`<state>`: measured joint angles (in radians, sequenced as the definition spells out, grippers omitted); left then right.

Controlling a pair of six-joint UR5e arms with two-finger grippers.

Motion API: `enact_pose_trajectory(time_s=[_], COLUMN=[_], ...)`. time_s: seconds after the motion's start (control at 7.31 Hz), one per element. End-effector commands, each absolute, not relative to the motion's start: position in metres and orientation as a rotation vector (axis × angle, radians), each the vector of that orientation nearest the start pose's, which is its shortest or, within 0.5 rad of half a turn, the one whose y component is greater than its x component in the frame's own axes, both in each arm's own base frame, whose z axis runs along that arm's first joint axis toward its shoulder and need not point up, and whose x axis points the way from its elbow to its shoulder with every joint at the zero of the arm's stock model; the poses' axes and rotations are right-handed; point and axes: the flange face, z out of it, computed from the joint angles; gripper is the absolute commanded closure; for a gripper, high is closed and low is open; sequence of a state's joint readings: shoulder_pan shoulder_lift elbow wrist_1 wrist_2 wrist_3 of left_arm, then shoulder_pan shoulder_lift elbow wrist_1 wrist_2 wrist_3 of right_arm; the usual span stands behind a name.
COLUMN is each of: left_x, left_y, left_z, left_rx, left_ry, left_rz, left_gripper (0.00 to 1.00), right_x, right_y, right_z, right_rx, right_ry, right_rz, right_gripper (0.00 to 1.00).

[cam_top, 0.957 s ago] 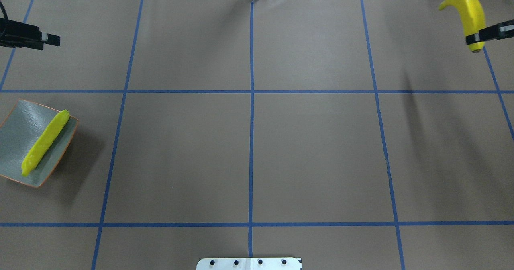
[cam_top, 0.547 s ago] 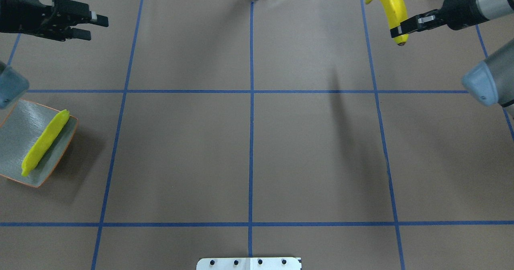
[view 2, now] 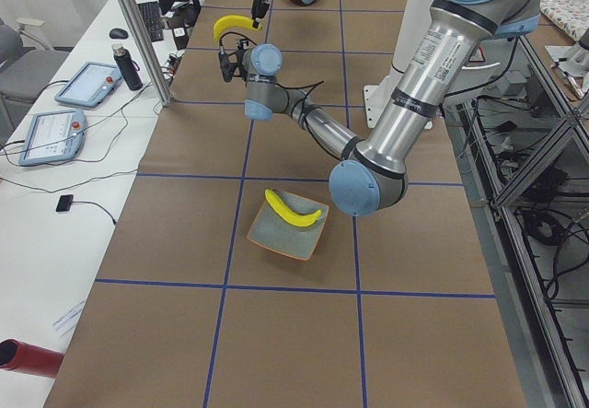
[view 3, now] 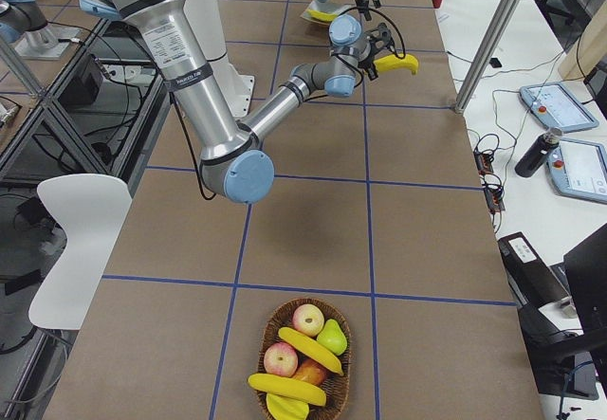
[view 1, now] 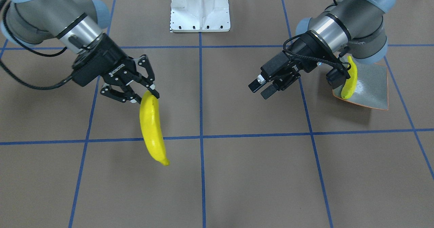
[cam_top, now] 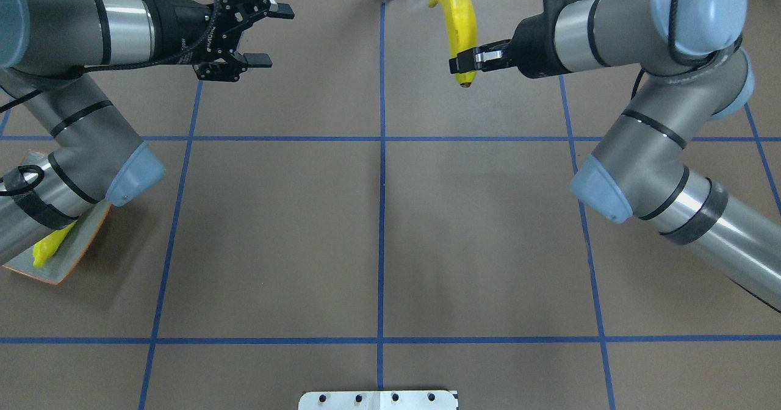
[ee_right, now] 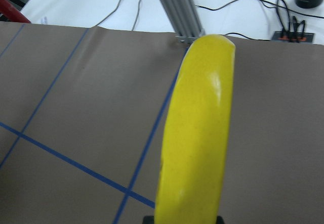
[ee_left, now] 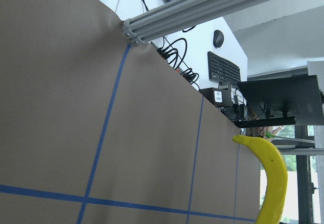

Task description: Transfer all bananas from basket to plate

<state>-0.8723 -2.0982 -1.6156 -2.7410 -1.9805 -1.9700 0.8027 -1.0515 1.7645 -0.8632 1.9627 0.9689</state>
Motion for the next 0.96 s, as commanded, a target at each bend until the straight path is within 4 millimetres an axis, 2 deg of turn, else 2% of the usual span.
enact_pose_trajectory(time_s=[0.0,0.27,0.55,0.82], left_x=[0.333,0.342,0.354,0.361], left_y=[-0.526,-0.519,-0.508,-0.498], left_z=[0.194,0.187,0.183,0.178], left_rx=[0.040,-0.008,-0.025,-0.040], left_ry=[1.790,1.803,1.807,1.816], left_rz=[-0.636,-0.643,-0.619,-0.598], left_gripper=[0.00,0.00,0.00,0.00], right_x=[-0.394,-0.431,-0.450,-0.460], right_y=[-0.467,-0.438,-0.422,-0.412], right_z=[0.157,0.123,0.112,0.109], right_rx=[0.655,0.685,0.692,0.698], right_ry=[-1.345,-1.388,-1.403,-1.405], right_rz=[-0.128,-0.116,-0.122,-0.121], right_gripper=[1.00,1.00,1.00,1.00])
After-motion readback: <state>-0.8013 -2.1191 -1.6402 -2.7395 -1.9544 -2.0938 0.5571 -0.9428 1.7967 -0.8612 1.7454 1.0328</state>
